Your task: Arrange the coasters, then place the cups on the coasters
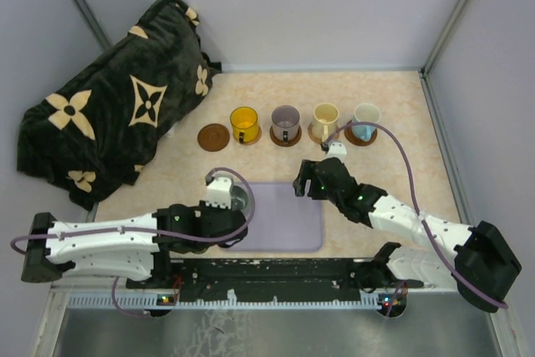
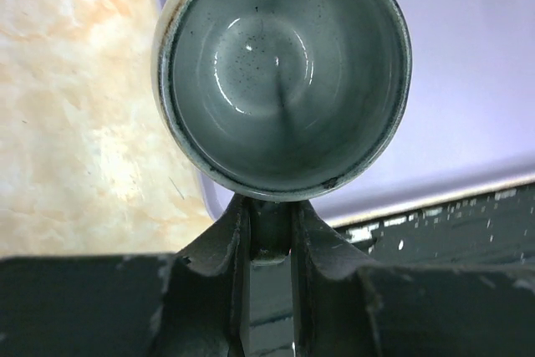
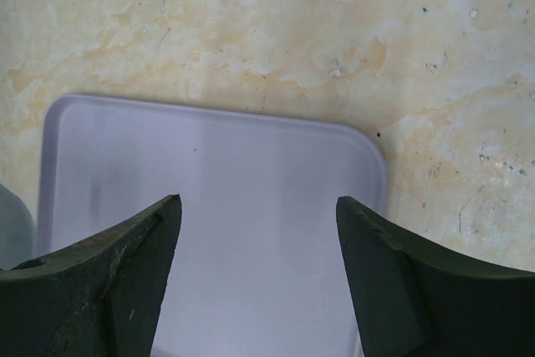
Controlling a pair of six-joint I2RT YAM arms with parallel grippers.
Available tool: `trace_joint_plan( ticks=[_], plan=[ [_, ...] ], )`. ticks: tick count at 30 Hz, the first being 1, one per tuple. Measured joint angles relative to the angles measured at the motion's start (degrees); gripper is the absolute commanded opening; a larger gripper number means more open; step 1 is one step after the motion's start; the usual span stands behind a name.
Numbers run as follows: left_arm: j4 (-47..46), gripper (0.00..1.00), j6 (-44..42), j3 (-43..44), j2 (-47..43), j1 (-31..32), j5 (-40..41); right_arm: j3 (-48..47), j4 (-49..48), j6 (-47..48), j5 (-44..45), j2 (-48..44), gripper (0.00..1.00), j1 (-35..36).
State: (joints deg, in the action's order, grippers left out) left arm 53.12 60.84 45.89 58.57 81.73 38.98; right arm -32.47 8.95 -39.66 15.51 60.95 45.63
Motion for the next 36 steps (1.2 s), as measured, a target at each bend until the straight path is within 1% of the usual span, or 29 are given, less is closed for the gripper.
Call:
trace_joint_plan(
  ticks=[3,5,9,12,17,23,27,30,36],
  plan=[
    [-0.8,0.0,-2.9,0.4,-1.4,-5.1,1.0,1.0,-0.2,0.0,0.0,0.0,0.75,0.0],
    [-1.9,0.0,-6.1,0.2,-3.0,-9.7,0.9,1.5,0.0,0.0,0.1,0.0,0.75,0.0],
    [-7.8,0.0,-15.0,-1.0,-6.7,-20.5,-0.8,2.1,0.8,0.0,0.5,-0.6,0.75,0.0],
    [-12.7,0.0,-21.7,-1.0,-6.1,-27.7,-1.8,2.1,1.2,-0.1,0.9,-1.9,0.75,0.0],
    [-19.0,0.0,-29.6,-0.9,-0.6,-34.5,-4.7,2.6,2.3,-0.4,1.7,-4.3,0.75,0.0],
    [-26.0,0.0,-36.6,-0.8,6.1,-44.5,-11.9,2.9,4.2,-0.7,2.9,-5.4,0.75,0.0],
    [-29.6,0.0,-39.6,-0.1,9.2,-51.3,-16.0,2.9,4.6,-0.9,3.5,-5.6,0.75,0.0],
    [-32.0,0.0,-41.0,1.6,12.5,-55.2,-18.4,2.9,4.8,-0.9,3.8,-5.6,0.75,0.0],
    [-35.4,0.0,-41.8,7.5,21.7,-59.5,-22.3,2.9,4.9,-1.0,3.8,-5.6,0.75,0.0]
  ],
)
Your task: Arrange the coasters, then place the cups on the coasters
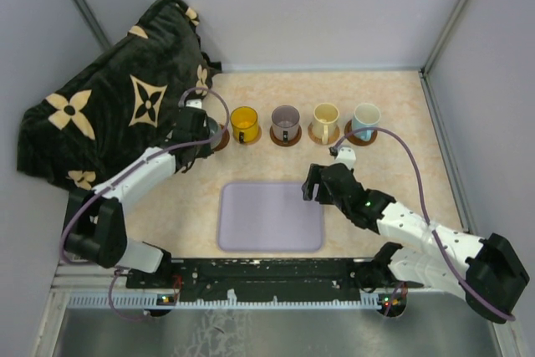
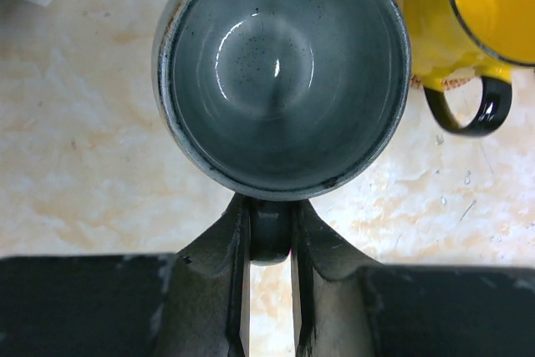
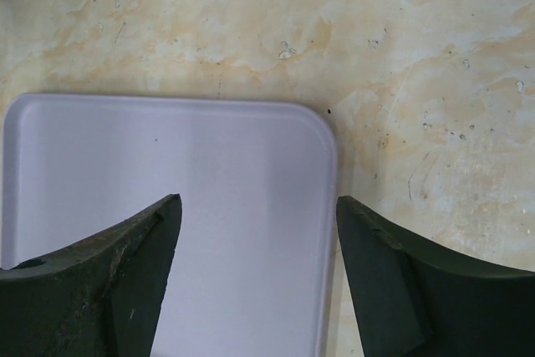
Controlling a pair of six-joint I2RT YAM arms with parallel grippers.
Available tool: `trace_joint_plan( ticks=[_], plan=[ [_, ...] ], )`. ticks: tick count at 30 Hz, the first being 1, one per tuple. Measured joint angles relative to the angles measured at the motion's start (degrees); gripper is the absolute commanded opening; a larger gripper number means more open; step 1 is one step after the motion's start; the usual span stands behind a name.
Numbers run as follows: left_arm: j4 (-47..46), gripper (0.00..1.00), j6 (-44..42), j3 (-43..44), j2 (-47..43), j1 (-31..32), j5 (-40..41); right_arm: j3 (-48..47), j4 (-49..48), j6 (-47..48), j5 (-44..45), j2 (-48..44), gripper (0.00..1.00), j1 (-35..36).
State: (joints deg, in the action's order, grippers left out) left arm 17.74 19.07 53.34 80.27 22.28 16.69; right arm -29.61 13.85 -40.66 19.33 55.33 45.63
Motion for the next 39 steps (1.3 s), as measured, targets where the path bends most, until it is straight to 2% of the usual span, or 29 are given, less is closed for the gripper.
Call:
trace_joint_plan(
  ticks=[8,13,39],
  plan=[
    [-1.2,0.0,0.6,6.6,10.2,-1.6,-4.6,0.0,1.2,-0.1,0.1,-0.3,0.75,0.0],
    [-0.9,0.0,0.6,8.0,12.9,-2.1,-5.9,0.0,1.9,-0.1,0.3,-1.1,0.75,0.0],
    [1.7,0.0,0.6,11.3,15.4,-4.4,-6.8,0.0,1.7,-0.1,0.2,-0.4,0.75,0.0]
  ],
)
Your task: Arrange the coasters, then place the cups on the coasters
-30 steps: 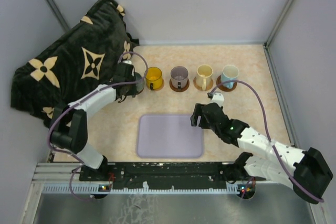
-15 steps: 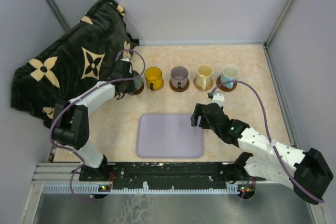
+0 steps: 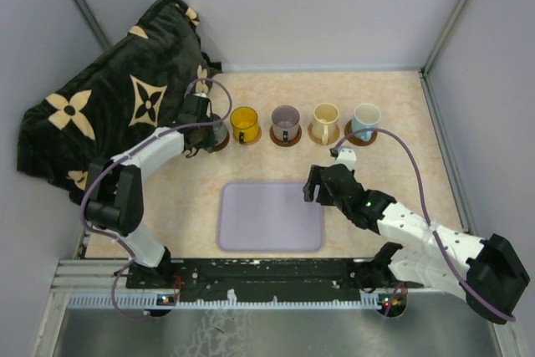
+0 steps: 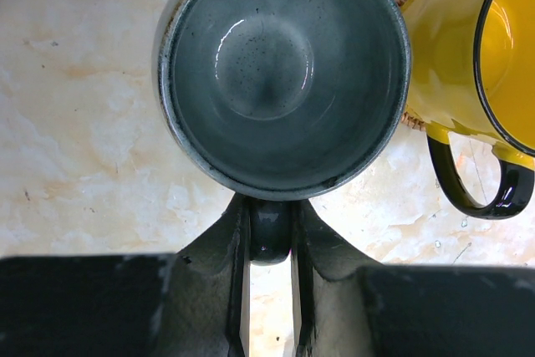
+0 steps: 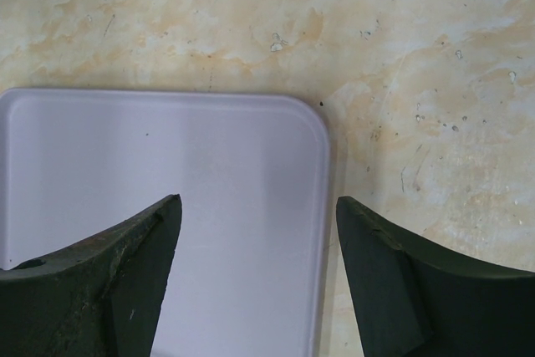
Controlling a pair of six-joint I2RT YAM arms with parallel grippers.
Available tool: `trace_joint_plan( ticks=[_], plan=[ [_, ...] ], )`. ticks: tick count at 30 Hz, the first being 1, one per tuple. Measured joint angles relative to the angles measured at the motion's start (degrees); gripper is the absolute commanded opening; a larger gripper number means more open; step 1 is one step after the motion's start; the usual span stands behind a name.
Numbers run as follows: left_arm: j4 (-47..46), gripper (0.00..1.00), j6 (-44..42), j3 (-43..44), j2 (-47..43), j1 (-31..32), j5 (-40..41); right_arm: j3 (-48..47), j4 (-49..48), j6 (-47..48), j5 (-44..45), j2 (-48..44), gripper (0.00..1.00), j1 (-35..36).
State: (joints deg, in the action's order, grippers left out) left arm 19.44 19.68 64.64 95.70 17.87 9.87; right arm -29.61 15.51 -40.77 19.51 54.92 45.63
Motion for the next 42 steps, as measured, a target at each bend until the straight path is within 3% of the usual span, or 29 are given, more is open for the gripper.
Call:
trace_joint_plan(
  ticks=[27,32,35,42],
  plan=[
    [0.5,0.0,1.0,0.4,0.4,0.0,0.6,0.0,-0.3,-0.4,-0.2,0.2,0.75,0.0],
    [0.7,0.06,1.1,0.5,0.4,0.0,1.3,0.1,-0.9,-0.4,-0.4,0.2,0.75,0.0],
    [0.7,0.19,1.1,0.5,0.4,0.0,1.7,0.2,-1.0,-0.4,-0.4,0.2,0.75,0.0],
    [1.0,0.2,0.9,0.5,0.4,0.0,1.9,0.8,-1.4,-0.4,-0.6,0.2,0.75,0.0]
  ],
)
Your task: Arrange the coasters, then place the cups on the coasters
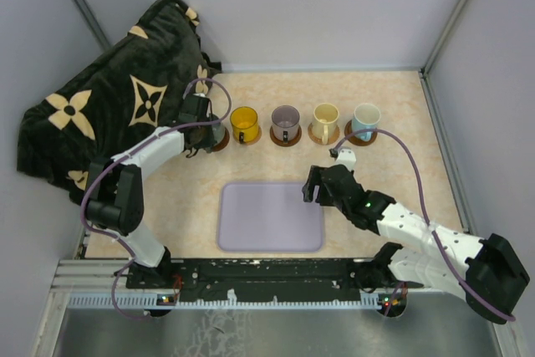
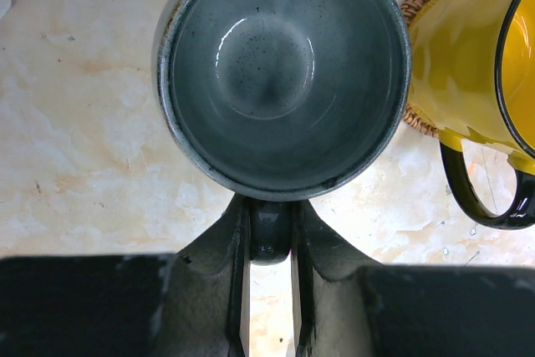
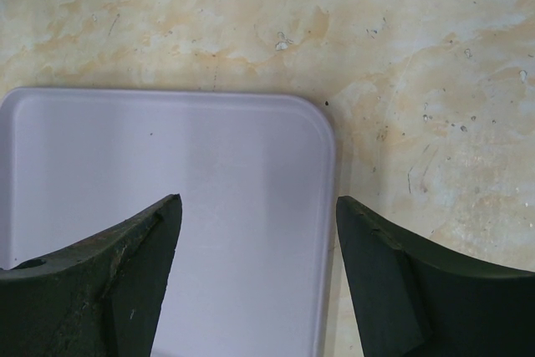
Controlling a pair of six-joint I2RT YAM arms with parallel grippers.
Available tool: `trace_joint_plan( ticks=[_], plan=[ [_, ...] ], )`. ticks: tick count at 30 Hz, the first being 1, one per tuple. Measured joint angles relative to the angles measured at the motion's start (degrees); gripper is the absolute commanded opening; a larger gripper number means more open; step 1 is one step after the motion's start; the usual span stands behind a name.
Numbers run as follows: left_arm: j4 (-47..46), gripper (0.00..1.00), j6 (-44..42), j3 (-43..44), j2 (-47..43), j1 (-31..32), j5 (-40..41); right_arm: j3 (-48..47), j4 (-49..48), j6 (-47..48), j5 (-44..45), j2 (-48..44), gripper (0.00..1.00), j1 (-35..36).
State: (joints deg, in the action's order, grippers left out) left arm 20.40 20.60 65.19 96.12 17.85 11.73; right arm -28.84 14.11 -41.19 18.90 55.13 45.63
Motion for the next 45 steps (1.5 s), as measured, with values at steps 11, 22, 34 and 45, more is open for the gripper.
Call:
trace_joint_plan(
  ticks=[11,22,34,45],
  plan=[
    [0.2,0.23,-1.1,0.2,0.0,0.0,-1.1,0.0,0.0,0.0,-0.2,0.0,0.75,0.0],
    [0.3,0.47,-1.6,1.6,0.0,0.0,-2.1,0.0,-0.9,0.0,-0.6,0.0,0.74,0.0],
    [0.3,0.47,-1.6,1.6,0.0,0.0,-1.0,0.0,-1.2,0.0,-0.8,0.0,0.74,0.0],
    [0.5,0.47,-1.6,1.6,0.0,0.0,-0.7,0.0,-1.2,0.0,-0.8,0.0,0.74,0.0]
  ],
)
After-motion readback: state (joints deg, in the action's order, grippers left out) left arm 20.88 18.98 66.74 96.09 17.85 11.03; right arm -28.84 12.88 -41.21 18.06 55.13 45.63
